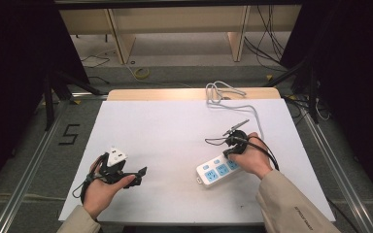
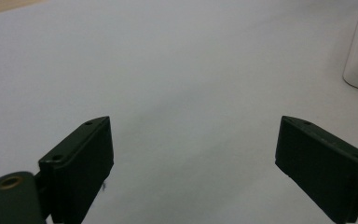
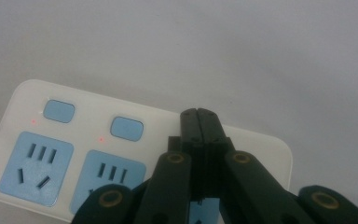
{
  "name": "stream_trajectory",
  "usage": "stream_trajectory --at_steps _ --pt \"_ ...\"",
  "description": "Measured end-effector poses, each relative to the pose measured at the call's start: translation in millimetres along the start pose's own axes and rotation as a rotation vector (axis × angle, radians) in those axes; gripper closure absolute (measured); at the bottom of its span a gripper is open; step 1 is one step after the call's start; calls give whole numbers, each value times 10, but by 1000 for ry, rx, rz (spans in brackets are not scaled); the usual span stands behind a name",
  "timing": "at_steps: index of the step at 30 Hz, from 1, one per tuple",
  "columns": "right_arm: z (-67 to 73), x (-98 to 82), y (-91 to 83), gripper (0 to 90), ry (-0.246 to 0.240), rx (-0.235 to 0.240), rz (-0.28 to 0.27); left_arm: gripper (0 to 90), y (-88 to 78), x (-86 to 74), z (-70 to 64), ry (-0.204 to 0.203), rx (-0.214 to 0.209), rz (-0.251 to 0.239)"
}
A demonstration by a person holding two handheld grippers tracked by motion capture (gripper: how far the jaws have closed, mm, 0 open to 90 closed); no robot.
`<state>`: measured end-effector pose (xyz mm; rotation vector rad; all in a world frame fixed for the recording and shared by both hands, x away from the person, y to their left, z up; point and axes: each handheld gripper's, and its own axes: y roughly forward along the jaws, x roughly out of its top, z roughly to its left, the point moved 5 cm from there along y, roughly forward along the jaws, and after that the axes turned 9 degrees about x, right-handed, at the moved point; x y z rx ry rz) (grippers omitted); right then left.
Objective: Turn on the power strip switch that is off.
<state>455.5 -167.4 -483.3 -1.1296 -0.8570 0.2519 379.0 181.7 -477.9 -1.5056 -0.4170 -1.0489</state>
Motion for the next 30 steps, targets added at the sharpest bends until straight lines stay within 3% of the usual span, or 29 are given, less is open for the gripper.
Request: stream_trajectory --at_steps 14,23,30 --pt "1 0 -16 900 -2 -6 -8 109 1 1 2 -1 0 -1" --pt "-22 9 -83 900 2 -12 -84 110 1 -1 2 -4 1 0" --pt "-30 -8 -124 876 1 -21 -101 110 0 -2 4 -5 1 0"
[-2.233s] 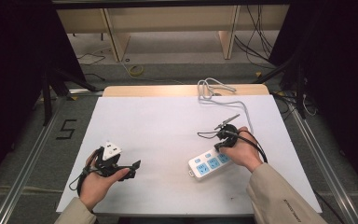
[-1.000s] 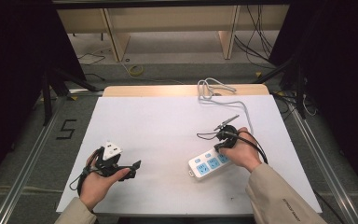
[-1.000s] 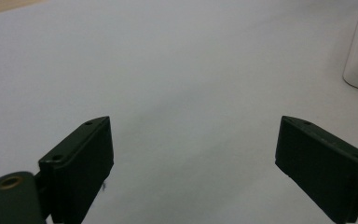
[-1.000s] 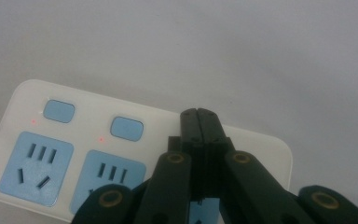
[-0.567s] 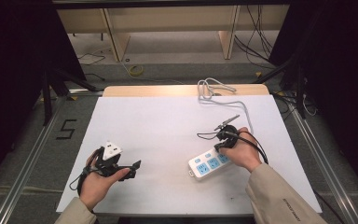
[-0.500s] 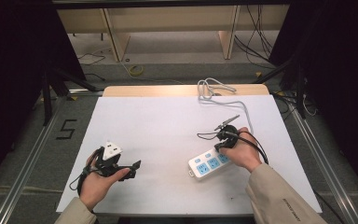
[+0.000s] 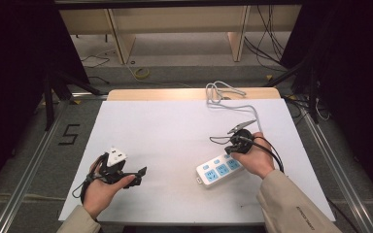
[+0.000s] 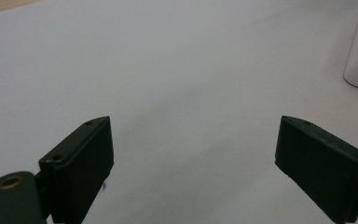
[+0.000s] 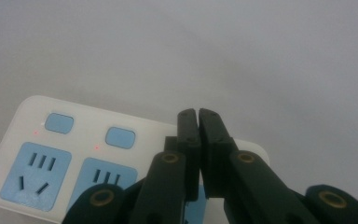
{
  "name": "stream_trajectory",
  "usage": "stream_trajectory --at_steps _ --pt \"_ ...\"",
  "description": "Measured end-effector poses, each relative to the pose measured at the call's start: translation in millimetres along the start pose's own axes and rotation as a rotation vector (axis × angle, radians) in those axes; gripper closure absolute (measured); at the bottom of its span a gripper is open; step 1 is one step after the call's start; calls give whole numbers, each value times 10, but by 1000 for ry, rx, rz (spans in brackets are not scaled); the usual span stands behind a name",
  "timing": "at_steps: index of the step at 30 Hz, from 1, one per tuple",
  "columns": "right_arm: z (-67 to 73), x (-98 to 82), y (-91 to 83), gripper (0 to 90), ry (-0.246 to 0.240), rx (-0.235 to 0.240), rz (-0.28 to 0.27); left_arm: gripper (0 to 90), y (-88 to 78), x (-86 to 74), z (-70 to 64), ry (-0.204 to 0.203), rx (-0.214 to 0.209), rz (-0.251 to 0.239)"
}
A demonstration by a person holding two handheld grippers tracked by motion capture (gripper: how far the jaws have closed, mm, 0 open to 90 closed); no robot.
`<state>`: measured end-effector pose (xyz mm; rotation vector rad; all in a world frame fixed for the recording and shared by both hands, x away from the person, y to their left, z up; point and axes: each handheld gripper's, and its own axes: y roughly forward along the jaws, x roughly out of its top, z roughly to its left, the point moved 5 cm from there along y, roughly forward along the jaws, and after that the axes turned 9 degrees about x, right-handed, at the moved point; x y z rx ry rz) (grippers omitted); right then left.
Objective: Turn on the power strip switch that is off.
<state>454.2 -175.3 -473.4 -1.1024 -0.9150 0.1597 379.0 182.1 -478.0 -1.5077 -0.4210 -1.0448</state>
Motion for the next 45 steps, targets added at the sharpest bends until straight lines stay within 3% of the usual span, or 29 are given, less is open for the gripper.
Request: stream_trajectory --at_steps 9,18,28,45 --pt "3 -15 -69 839 -16 -6 -40 110 -4 -9 0 2 -3 3" --pt "-27 -82 -171 788 3 -3 -102 110 -5 -17 -3 1 -7 8" --pt "17 -150 -300 674 7 -4 -166 110 -10 -34 -3 3 -13 19" --pt "-49 -350 -535 520 8 -9 -285 109 -8 -47 -20 -1 -22 23"
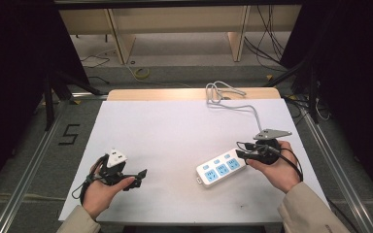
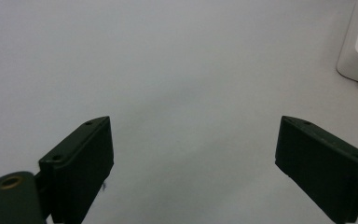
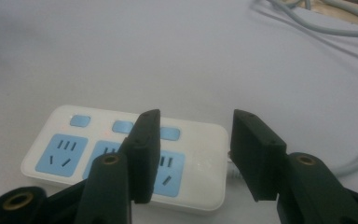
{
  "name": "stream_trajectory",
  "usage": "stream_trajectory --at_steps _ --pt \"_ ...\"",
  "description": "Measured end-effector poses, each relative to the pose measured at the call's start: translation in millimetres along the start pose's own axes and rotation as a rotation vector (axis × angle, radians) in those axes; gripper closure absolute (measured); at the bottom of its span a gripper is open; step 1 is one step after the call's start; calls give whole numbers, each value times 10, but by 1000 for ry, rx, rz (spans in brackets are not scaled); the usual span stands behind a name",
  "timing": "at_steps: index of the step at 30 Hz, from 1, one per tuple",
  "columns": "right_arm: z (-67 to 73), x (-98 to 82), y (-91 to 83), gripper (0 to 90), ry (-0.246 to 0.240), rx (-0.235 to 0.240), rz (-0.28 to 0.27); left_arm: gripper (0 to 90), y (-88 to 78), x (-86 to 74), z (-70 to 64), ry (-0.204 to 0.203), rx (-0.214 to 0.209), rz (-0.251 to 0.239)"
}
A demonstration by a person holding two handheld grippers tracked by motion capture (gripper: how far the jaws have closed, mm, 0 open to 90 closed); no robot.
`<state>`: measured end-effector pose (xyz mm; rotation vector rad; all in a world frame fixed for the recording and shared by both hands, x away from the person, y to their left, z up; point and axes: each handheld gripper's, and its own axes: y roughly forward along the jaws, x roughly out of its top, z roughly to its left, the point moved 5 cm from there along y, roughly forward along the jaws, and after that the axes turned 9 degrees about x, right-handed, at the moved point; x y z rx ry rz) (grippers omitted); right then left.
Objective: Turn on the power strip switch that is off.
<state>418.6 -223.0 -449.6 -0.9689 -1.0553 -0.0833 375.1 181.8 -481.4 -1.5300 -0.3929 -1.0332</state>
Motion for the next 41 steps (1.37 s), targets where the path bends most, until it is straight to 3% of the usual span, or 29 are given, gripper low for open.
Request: stream_trajectory --at_steps 13,24,41 --pt "-50 -159 -157 440 -6 12 -60 110 0 -2 -3 -2 -2 1" --pt "-95 -277 -263 376 -4 -9 -112 110 -5 -8 -1 1 -7 6" --pt "-99 -362 -339 350 9 -31 -167 108 12 -5 -26 2 -13 8"
